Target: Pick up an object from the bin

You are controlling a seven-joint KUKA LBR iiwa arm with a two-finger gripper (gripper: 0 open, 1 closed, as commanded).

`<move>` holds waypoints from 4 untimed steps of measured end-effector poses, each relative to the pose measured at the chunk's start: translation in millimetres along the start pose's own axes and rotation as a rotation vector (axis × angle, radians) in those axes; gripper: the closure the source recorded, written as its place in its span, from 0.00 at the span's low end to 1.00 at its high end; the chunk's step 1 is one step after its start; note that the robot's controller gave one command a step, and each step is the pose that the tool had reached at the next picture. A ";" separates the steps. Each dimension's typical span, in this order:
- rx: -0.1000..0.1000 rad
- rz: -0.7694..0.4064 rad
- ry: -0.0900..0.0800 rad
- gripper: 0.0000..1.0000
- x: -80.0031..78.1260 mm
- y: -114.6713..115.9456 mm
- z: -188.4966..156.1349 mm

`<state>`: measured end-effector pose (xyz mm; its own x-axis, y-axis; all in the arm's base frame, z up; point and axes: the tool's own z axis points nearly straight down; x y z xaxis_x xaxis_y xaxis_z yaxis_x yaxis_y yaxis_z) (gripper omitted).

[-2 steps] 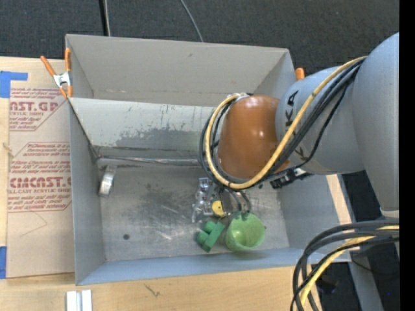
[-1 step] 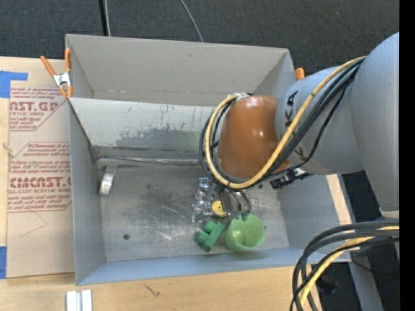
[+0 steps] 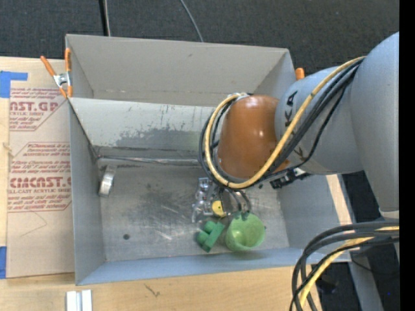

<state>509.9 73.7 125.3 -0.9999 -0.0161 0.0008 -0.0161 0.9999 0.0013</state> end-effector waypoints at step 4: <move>0.001 -0.202 -0.006 1.00 16.3 -7.4 -47.5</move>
Offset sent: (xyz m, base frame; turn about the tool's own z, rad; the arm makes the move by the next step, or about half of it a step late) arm 0.0114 -0.0023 -0.0553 0.0205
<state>493.8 66.0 172.7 -0.9762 -0.2166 -0.0056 -0.2166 0.9763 0.0001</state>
